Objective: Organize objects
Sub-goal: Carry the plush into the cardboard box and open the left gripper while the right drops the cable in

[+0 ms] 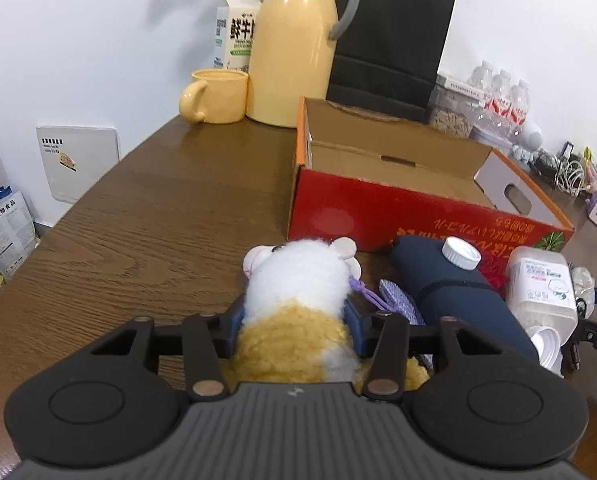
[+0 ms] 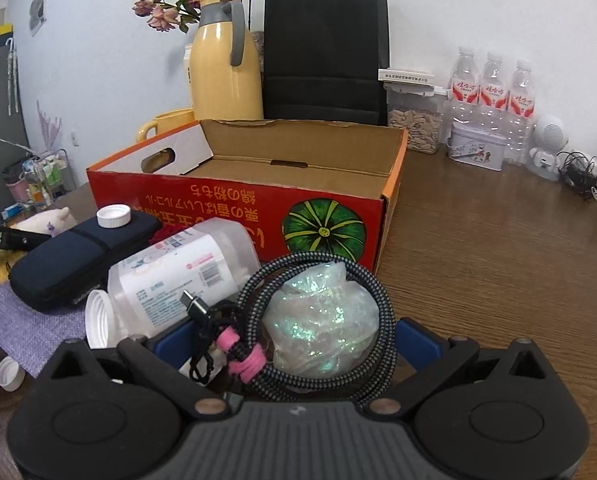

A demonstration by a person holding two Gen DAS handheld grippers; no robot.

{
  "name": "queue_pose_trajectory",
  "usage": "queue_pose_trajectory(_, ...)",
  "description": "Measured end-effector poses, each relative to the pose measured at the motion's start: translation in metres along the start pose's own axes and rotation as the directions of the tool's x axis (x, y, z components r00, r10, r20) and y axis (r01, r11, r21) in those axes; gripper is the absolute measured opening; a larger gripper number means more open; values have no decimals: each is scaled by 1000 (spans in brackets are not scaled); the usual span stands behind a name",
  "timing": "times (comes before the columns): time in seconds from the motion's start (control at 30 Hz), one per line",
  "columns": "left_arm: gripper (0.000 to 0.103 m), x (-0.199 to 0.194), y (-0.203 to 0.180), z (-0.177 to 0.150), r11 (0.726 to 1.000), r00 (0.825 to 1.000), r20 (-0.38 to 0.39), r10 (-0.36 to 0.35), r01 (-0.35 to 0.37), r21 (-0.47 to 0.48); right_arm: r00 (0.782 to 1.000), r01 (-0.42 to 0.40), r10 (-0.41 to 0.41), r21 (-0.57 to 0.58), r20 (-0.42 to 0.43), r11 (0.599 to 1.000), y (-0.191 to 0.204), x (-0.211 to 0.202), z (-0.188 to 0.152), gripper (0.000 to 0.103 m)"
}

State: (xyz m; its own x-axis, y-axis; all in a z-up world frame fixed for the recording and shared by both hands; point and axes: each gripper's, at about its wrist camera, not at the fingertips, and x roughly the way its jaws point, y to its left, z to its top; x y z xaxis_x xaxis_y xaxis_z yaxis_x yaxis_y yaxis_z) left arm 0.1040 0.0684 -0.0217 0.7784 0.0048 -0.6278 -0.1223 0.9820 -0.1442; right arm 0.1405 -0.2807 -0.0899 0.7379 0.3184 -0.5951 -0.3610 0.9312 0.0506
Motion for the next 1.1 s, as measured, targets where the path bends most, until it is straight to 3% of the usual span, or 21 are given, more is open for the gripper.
queue_pose_trajectory(0.57, 48, -37, 9, -4, 999, 998, 61, 28, -26, -27, 996, -93, 93, -20, 0, 995, -21, 12, 3, 103)
queue_pose_trajectory(0.77, 48, -43, 8, -3, 999, 997, 70, 41, -40, -20, 994, -105, 101, -133, -34, 986, -21, 10, 1, 103)
queue_pose_trajectory(0.8, 48, -44, 7, -3, 1000, 998, 63, 6, -6, 9, 993, -112, 107, -152, -41, 982, -22, 11, 1, 103)
queue_pose_trajectory(0.87, 48, -45, 5, -3, 1000, 998, 64, 5, -6, 10, 989, -146, 138, -174, -57, 974, -26, 17, 2, 103)
queue_pose_trajectory(0.97, 48, -46, 2, -3, 1000, 998, 63, 6, -7, 15, 978, -205, 197, -150, -64, 967, -34, 24, 6, 103)
queue_pose_trajectory(1.1, 49, -48, 0, -3, 1000, 998, 65, 1, -2, 25, 977, -214, 209, -124, -50, 969, -36, 24, 4, 102)
